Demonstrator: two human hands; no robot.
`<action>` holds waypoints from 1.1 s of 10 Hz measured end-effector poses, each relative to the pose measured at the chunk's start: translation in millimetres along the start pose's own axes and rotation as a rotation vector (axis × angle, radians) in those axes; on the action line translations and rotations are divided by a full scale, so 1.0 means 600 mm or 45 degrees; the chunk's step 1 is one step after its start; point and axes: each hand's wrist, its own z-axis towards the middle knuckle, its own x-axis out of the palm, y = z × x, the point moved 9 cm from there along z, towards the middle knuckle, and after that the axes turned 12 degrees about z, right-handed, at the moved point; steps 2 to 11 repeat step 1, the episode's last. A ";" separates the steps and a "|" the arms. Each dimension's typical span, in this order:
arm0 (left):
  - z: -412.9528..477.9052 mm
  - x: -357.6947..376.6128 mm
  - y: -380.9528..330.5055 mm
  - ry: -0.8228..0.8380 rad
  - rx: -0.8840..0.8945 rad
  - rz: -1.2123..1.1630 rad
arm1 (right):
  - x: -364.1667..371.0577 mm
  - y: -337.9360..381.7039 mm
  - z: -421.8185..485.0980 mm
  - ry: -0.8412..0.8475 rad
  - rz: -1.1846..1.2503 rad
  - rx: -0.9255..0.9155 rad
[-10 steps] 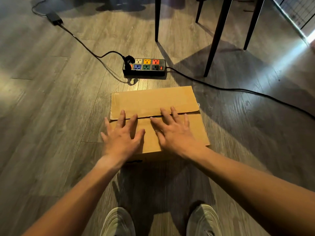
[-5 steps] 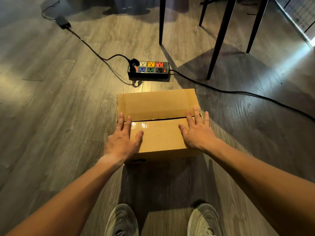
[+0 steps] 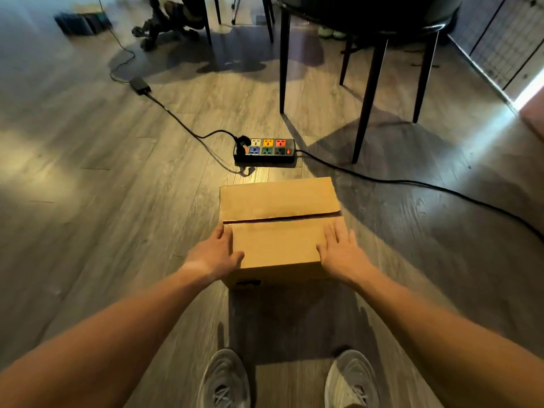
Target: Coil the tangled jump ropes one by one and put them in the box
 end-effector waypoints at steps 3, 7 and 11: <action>-0.120 0.050 0.024 -0.008 0.062 -0.112 | 0.030 -0.040 -0.107 0.021 -0.036 -0.081; -0.120 0.050 0.024 -0.008 0.062 -0.112 | 0.030 -0.040 -0.107 0.021 -0.036 -0.081; -0.120 0.050 0.024 -0.008 0.062 -0.112 | 0.030 -0.040 -0.107 0.021 -0.036 -0.081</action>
